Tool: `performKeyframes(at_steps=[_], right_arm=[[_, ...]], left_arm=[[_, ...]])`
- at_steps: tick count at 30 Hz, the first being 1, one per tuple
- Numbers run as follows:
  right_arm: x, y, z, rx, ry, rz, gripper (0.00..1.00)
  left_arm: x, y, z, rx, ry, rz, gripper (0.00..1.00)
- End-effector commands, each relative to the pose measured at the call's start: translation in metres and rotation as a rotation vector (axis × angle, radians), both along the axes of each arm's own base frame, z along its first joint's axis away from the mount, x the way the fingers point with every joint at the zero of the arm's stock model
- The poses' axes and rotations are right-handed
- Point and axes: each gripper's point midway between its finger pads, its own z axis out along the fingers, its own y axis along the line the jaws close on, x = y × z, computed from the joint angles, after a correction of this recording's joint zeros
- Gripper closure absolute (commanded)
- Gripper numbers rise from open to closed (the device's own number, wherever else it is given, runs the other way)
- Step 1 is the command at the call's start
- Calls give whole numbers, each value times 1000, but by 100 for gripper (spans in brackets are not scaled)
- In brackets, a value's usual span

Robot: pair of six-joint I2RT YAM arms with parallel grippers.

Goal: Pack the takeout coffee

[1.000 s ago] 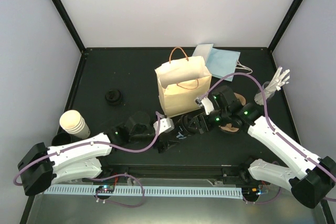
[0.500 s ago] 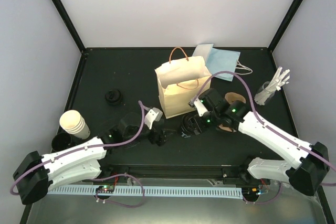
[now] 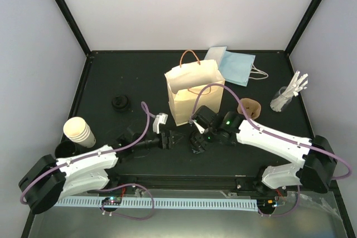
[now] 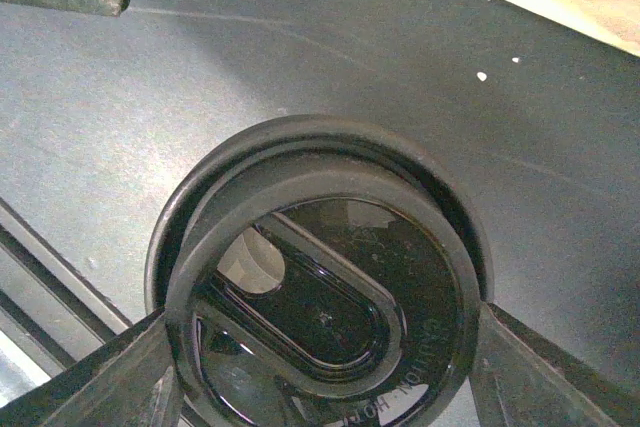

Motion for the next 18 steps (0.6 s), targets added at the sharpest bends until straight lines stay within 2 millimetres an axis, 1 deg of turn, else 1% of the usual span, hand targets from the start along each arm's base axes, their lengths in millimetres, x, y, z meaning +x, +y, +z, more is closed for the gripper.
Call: performKeyframes(at_steps=[1, 7, 10, 18], right_arm=[[7, 4, -1, -42, -54, -6, 28], [5, 6, -8, -67, -56, 9, 28], [5, 6, -10, -63, -57, 8, 28], [2, 3, -19, -79, -53, 8, 28]], left_arm=[[-1, -10, 7, -83, 77, -41, 18], [0, -20, -6, -86, 153, -66, 23], [0, -23, -8, -94, 171, -73, 26], [2, -24, -15, -86, 190, -65, 27]])
